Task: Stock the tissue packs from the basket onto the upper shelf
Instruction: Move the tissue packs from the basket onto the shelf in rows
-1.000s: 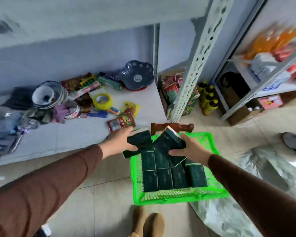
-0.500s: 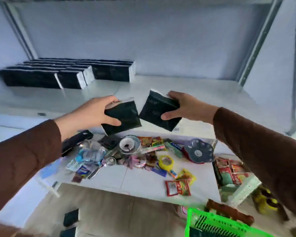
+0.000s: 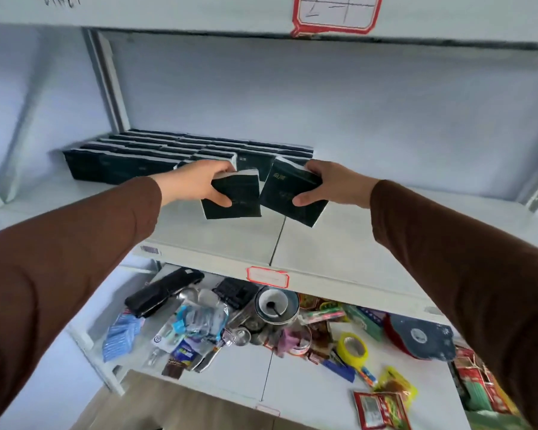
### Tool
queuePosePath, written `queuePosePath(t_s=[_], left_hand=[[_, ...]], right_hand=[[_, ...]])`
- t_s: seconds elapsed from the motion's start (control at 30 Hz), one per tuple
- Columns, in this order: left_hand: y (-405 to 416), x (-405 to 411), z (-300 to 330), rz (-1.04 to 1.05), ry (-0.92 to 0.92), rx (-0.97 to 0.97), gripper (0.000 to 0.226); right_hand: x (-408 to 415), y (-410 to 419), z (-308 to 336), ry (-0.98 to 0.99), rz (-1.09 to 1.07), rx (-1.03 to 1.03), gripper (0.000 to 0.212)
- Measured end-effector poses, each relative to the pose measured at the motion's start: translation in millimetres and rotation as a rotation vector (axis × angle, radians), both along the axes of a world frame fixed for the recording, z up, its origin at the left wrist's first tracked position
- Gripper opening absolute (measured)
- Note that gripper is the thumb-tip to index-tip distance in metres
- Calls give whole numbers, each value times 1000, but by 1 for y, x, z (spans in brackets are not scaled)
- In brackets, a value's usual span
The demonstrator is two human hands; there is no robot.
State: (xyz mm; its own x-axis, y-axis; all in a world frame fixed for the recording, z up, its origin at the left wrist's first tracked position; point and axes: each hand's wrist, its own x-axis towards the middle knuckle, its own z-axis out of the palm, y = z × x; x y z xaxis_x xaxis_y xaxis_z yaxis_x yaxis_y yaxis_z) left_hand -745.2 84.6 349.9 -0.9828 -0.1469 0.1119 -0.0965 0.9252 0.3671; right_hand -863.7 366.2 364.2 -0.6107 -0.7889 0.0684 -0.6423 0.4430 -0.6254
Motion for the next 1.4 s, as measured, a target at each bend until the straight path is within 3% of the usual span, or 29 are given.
queuePosePath(t_s=[0.37,0.47,0.6,0.77,0.93,1.1,1.27,1.4], left_hand=[[-45,-131,-5,-35,-32,-51,55],[-51,-166,-5,-24,-54,-139,46],[-65,-204,-10,-9,-95,-263,63],[-80,-238,-17,-27,-100,-412,64],[-91,-255,-35,-53,-63,-559,72],[-93,-254,-42,-77,88,-692,77],[-81,-225,-51,-133,266,-693,73],[-69,-195,-68,-195,286,-544,55]], right_hand=[[-111,-49,-10,49,-57,85,46],[-137,-56,-14,43,-72,100,39],[-165,-68,-25,60,-87,110,40],[-190,-80,-40,82,-139,126,41],[-205,-89,-44,100,-173,139,41],[-214,-93,-44,174,-208,188,43],[-221,-96,-43,283,-230,227,45],[-225,-100,-48,334,-228,289,51]])
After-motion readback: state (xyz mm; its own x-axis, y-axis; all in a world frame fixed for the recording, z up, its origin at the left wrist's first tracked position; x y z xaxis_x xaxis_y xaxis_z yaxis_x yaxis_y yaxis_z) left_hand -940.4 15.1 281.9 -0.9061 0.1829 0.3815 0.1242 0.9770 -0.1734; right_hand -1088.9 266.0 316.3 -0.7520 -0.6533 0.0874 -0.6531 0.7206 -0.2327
